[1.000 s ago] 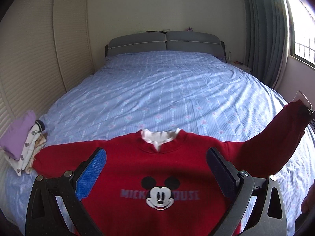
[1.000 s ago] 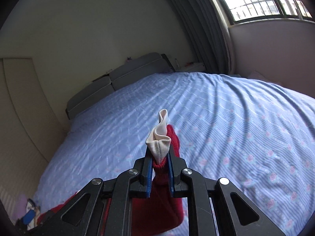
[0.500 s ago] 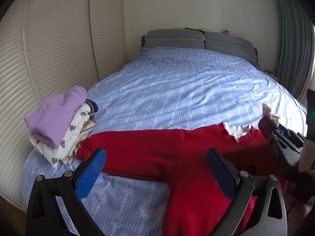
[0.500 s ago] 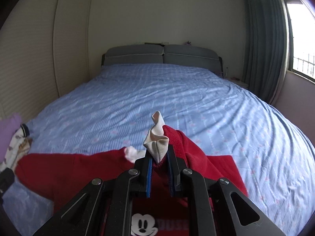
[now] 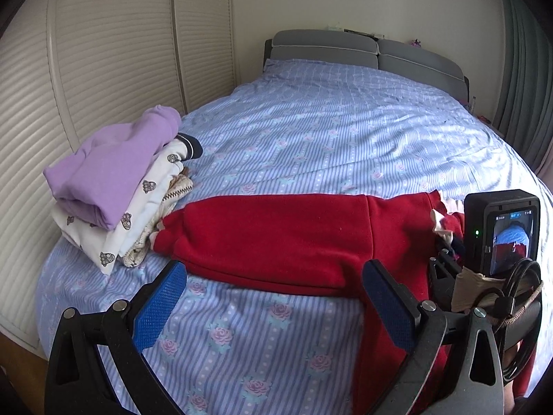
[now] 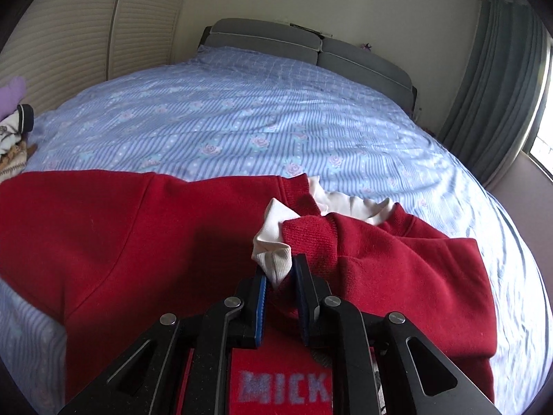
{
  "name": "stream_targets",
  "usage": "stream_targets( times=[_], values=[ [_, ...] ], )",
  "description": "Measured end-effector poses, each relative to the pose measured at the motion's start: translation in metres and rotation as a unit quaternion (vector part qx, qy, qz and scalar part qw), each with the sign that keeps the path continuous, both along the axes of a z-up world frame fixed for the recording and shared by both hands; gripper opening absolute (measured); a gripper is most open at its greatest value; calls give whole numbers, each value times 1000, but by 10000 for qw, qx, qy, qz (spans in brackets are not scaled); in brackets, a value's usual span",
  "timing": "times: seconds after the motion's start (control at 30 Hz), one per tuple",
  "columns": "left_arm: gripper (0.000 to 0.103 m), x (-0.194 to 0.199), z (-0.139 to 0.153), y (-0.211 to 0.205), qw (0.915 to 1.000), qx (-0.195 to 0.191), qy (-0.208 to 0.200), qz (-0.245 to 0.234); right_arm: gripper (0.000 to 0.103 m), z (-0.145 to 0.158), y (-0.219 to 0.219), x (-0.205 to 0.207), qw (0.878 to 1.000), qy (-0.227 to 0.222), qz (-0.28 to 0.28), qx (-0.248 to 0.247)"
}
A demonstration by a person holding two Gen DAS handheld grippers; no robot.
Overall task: Fold small clothes
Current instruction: 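Fold the held sleeve across the sweatshirt front with the right gripper, then open the right gripper and release the sleeve on the sweatshirt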
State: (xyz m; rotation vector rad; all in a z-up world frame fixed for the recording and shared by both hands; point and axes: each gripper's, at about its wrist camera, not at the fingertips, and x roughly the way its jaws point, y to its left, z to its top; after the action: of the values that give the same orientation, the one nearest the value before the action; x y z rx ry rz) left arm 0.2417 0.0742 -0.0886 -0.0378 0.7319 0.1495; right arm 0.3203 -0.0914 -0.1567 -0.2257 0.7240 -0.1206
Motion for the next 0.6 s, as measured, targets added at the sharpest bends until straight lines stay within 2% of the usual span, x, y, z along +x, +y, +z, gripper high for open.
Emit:
stream_targets(
  times=[0.07, 0.2, 0.33, 0.4, 0.5, 0.6],
  values=[
    [103, 1, -2, 1, 10000, -15, 19, -42, 33, -2, 3, -2, 9998, 26, 114, 185],
    [103, 3, -4, 5, 10000, -3, 4, -91, 50, 0, 12, -8, 9989, -50, 260, 399],
    [103, 6, -7, 11, 9999, 40, 67, -76, 52, 10, 16, -23, 9953, -176, 513, 803],
    [103, 7, -7, 16, 9999, -2, 104, -51, 52, 24, 12, -35, 9930, -471, 512, 954],
    [103, 6, -5, 17, 10000, 17, 63, -55, 52, 43, -8, -47, 9899, -938, 154, 1054],
    [103, 5, -3, 12, 10000, 15, 12, -75, 52, 47, -40, -35, 9897, -890, -423, 1039]
  ],
)
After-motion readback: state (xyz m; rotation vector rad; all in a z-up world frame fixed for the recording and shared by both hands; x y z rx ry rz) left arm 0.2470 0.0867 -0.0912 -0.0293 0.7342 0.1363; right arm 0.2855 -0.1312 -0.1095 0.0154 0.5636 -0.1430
